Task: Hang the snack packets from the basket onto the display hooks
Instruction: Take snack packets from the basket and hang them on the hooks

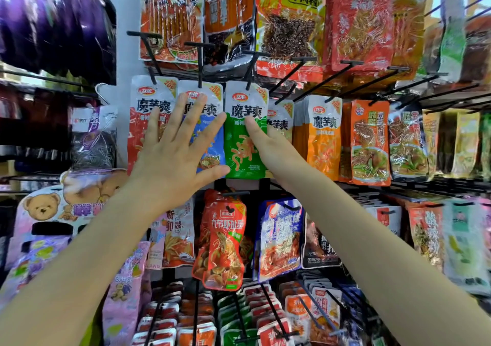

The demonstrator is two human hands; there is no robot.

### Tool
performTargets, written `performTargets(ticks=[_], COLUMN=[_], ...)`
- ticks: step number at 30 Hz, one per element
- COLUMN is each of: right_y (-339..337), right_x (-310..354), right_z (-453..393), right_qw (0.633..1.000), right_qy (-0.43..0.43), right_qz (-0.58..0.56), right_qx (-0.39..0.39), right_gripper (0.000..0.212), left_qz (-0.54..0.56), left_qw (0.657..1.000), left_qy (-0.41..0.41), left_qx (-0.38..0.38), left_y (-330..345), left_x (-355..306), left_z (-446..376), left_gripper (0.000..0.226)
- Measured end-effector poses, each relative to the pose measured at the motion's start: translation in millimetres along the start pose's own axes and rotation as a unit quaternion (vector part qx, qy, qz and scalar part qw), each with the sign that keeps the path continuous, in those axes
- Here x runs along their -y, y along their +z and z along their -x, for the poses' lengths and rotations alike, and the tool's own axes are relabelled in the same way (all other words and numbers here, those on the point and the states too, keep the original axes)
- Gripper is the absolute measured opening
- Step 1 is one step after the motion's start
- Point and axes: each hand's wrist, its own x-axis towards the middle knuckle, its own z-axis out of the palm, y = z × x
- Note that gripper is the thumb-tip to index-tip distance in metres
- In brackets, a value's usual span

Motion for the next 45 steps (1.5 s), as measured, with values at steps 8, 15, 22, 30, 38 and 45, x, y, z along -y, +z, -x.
performTargets(ticks=[8,15,22,30,38,45], right_y=[-38,-50,-58,-63,-64,-55], right_x=[-3,-14,-8,-14,-27,-36], right_z=[11,-1,-19,-21,-32,-44], right_qw=[0.984,0.97,0.975,0.99,0.998,0.998], right_qy=[-0.105,-0.077,0.001,0.026,0.02,0.019], right_qz=[0.105,0.212,0.22,0.133,-0.005,-0.043], right_qx=[-0.093,-0.092,-0.033,0.043,0.059,0.03], right_gripper=[0.062,0.062,0.054,0.066,0.027,0.063], left_qz=[0.008,-0.035,-0.037,-0.048,-0.056,-0.061], left_qw=[0.998,0.996,0.997,0.995,0.994,0.993], left_qy=[0.033,0.062,0.051,0.053,0.048,0.049], left_qx=[-0.057,-0.053,-0.052,-0.073,-0.08,-0.092], left_y=[-7,-2,5,7,10,12], left_x=[-11,-46,-47,-46,-46,-45], left_z=[-3,-31,-35,-35,-35,-35], left_gripper=[0.079,0.077,0.081,0.079,0.077,0.076])
